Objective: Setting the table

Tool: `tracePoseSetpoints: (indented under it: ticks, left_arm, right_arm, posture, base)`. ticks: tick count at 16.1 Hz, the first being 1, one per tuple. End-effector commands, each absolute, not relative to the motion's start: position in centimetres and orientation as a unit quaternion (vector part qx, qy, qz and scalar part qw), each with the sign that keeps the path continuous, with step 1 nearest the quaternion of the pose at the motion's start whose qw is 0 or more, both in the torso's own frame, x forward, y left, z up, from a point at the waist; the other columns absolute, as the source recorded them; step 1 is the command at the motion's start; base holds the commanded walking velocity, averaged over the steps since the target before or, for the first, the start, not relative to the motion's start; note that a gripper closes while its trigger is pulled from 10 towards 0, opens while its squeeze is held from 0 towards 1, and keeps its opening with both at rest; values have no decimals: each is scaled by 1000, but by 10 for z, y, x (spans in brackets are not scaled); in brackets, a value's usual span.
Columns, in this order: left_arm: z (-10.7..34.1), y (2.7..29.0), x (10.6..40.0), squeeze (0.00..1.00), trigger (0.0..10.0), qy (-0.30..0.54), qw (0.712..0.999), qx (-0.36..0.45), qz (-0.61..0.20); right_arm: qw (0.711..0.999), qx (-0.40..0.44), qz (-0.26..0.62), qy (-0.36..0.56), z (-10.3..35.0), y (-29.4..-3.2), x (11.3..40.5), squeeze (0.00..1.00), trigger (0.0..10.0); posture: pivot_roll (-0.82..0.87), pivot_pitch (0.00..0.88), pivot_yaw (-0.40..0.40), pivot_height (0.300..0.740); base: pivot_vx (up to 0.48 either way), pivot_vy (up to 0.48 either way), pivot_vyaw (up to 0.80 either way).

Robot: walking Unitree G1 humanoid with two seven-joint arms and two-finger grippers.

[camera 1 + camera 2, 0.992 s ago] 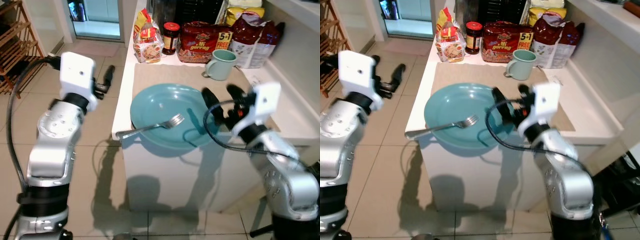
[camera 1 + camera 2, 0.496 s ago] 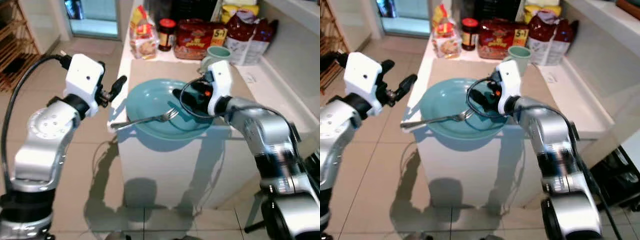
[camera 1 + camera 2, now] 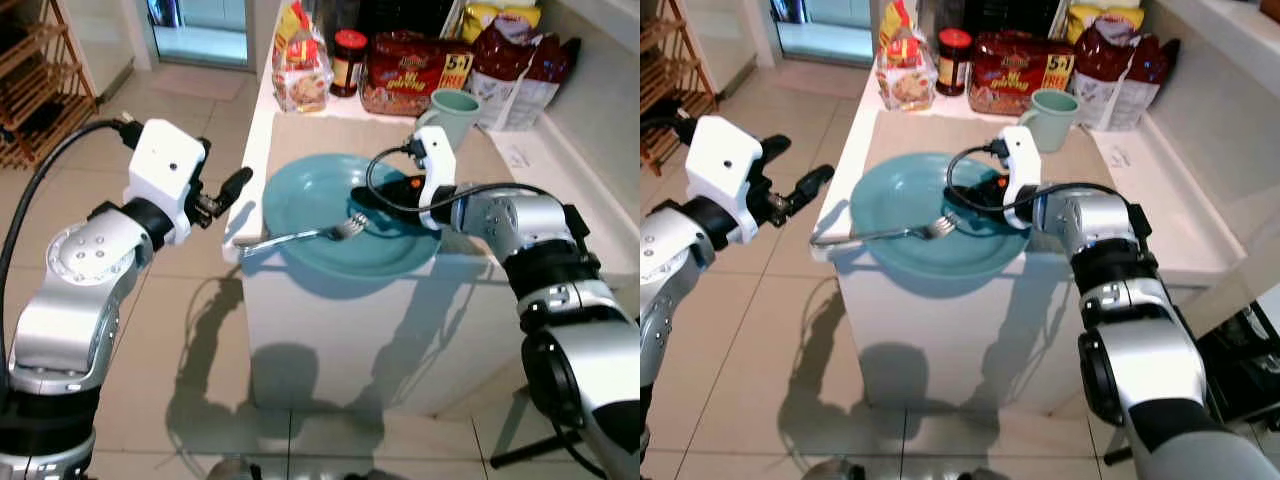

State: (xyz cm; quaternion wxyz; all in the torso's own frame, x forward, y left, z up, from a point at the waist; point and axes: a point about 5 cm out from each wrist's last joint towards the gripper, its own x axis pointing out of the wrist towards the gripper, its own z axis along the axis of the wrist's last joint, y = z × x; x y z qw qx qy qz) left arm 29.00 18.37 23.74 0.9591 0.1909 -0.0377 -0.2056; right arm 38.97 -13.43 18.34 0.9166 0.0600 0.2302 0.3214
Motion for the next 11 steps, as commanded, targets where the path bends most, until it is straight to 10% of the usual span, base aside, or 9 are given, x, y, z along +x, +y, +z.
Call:
tracePoseSetpoints:
  ticks: [1, 6, 11]
  left_arm:
    - [241, 177, 287, 0, 10000, -45, 954, 196, -222]
    - [247, 178, 293, 0, 10000, -57, 955, 202, -209]
    - [246, 156, 304, 0, 10000, -61, 951, 183, -243]
  right_arm:
    - [924, 37, 301, 231, 184, -146, 392, 0, 10000]
    - [964, 32, 232, 128, 215, -163, 410, 0, 10000]
    - [939, 75, 330, 59, 247, -158, 407, 0, 10000]
  posture:
    - [80, 55, -112, 740]
    - [82, 47, -109, 740]
    - [88, 35, -125, 740]
  base:
    - [0, 0, 0]
    - [0, 0, 0]
    - [0, 0, 0]
